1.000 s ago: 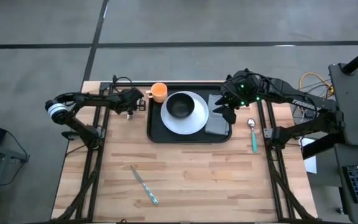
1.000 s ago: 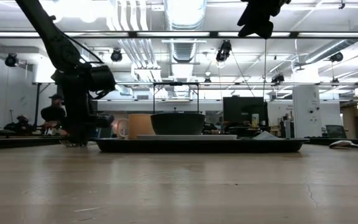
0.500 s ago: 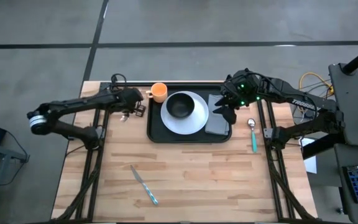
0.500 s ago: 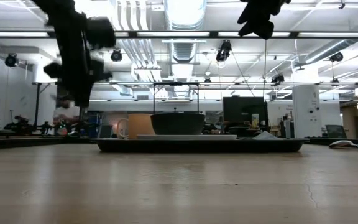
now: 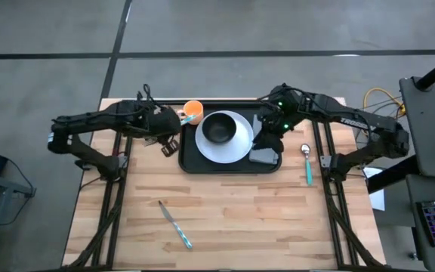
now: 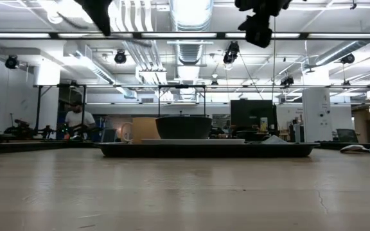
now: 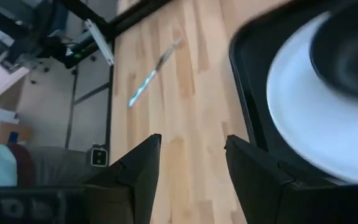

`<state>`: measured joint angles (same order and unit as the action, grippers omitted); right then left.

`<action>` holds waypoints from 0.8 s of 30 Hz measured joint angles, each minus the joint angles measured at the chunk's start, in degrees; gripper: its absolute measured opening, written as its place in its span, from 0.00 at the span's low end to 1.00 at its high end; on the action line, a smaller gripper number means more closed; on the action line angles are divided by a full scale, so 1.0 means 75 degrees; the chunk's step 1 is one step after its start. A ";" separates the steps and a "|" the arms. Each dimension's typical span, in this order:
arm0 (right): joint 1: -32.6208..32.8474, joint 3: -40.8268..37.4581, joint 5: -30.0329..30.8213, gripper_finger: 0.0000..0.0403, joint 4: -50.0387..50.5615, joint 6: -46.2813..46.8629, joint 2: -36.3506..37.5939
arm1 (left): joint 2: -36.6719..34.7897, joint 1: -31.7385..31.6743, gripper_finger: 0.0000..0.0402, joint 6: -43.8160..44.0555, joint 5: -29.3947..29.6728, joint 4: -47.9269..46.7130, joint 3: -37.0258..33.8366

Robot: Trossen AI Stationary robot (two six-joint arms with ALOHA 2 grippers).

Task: Set up tray
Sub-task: Put the blue fork on top of the gray napkin on the black tray

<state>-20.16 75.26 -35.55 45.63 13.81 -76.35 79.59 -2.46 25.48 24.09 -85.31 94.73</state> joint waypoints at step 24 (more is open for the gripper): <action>-0.0223 0.4643 -0.3095 0.57 0.1358 -0.0272 -0.3344 | 0.2227 0.2076 0.01 -0.2508 -0.0015 -0.0636 0.3708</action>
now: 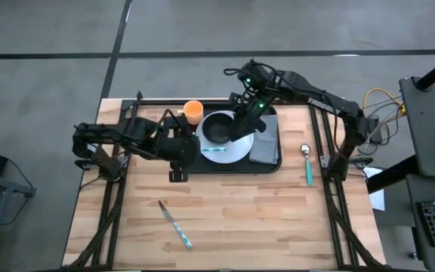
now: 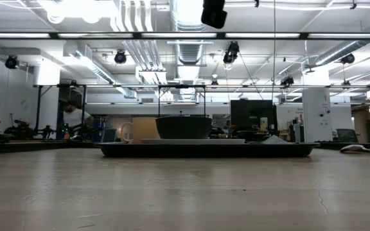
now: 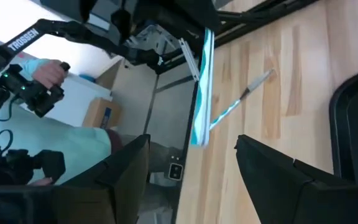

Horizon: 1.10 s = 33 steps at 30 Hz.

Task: Set up tray
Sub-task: Put the blue fork on top of the gray napkin on the black tray

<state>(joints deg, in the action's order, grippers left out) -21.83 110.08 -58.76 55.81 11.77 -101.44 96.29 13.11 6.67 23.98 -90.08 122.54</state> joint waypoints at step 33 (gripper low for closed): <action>0.1014 0.1033 0.0036 0.08 0.0371 -0.0215 -0.1275 | -0.0032 0.0211 0.01 0.0036 0.0091 0.0063 0.0000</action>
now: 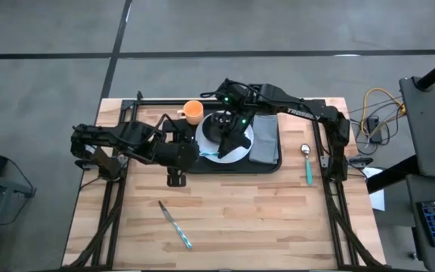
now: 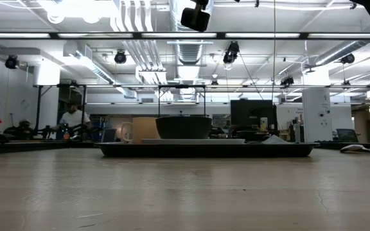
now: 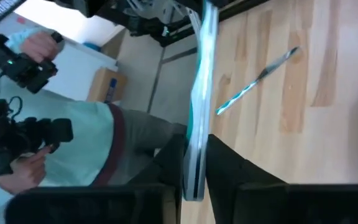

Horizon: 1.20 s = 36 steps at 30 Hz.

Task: Set up tray
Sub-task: Put the blue fork on top of the gray napkin on the black tray

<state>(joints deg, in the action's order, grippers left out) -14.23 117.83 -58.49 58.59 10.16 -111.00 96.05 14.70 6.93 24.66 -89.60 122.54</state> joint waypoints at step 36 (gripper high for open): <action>-0.0331 -0.0131 0.5197 0.08 -0.1988 0.0344 0.1552 | -0.2674 -0.0064 0.56 0.4465 0.3925 0.2062 -0.2268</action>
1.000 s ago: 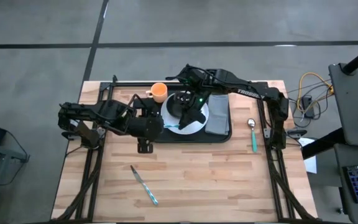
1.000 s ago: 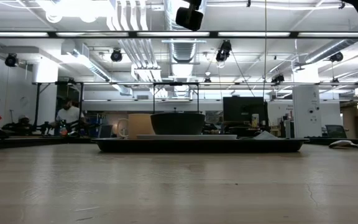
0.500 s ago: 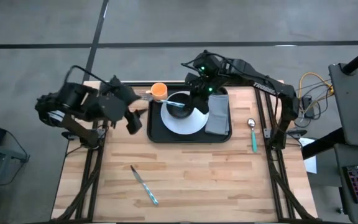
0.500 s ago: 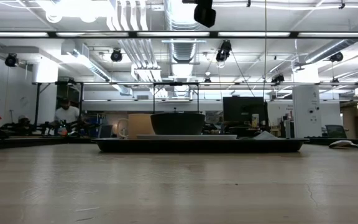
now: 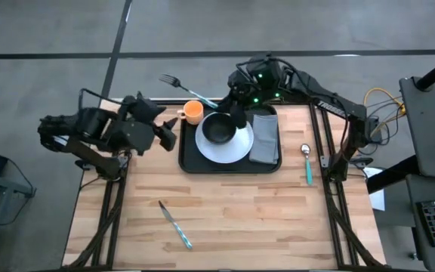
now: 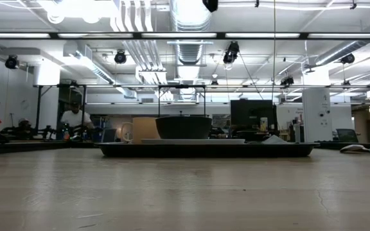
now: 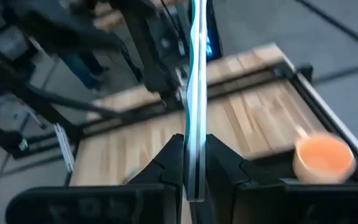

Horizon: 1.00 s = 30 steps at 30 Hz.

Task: Set up tray
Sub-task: Put the blue fork on top of the gray napkin on the black tray

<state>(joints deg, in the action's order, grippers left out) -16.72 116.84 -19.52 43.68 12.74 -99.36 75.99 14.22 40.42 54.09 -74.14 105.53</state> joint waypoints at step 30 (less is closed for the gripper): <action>0.1130 -0.1997 0.0291 0.08 -0.5931 0.0935 -0.0019 | -0.2445 -0.0015 0.56 -0.4843 -0.1795 1.1264 -0.5427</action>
<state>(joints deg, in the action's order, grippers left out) -8.24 101.86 -17.34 -0.80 19.75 -99.50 57.66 14.11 4.10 40.64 10.34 64.83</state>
